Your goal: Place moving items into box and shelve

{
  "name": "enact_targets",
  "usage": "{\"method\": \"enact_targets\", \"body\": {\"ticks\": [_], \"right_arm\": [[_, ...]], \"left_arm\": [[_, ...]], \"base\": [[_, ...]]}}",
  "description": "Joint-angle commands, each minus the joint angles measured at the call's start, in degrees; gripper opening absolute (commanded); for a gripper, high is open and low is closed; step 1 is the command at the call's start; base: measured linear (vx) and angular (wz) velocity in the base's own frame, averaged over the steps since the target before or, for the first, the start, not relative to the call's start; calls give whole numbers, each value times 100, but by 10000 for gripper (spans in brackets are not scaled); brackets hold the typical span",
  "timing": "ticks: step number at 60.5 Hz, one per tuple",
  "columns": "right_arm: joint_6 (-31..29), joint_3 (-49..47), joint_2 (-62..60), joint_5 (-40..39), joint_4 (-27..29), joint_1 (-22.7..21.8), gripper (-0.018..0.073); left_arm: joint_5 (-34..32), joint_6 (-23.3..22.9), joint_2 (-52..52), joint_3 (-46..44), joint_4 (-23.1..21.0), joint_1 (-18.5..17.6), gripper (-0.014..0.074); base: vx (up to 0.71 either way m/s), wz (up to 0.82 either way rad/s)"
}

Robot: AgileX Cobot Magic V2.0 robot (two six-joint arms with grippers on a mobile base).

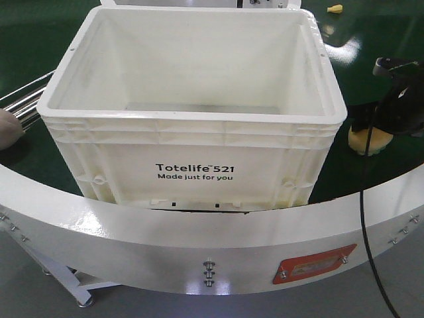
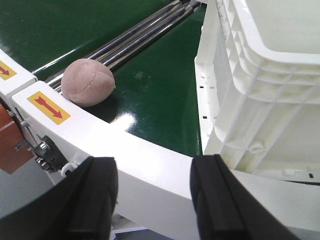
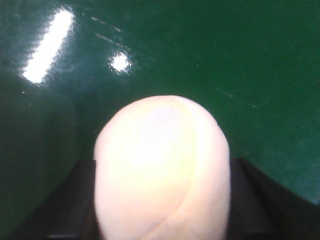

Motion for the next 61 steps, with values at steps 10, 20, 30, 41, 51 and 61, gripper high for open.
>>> {"method": "enact_targets", "body": {"ticks": [10,20,30,41,51,61], "right_arm": [[-351,-206,-1421,-663,-75,83,325],[-377,-588,-2221,-822,-74,519,325],[-377,-852,-2710,-1181,30,1357,325],[-377,-852,-2708,-1524,34,2342,325],[-482,-852,-2380,-1578,24,3069,330],[-691,-852,-2004,-1447,24,3419,459]], "left_arm": [[-374,-42,70,-178,-22,-11,461],[-374,-42,70,-178,-22,-11,459],[-374,-42,70,-178,-22,-11,447],[-379,-42,70,-178,-22,-11,447],[-379,-42,70,-178,-22,-11,447],[-374,-42,70,-178,-22,-11,447]], "base": [[0,0],[0,0],[0,0],[0,0],[0,0],[0,0]]}}
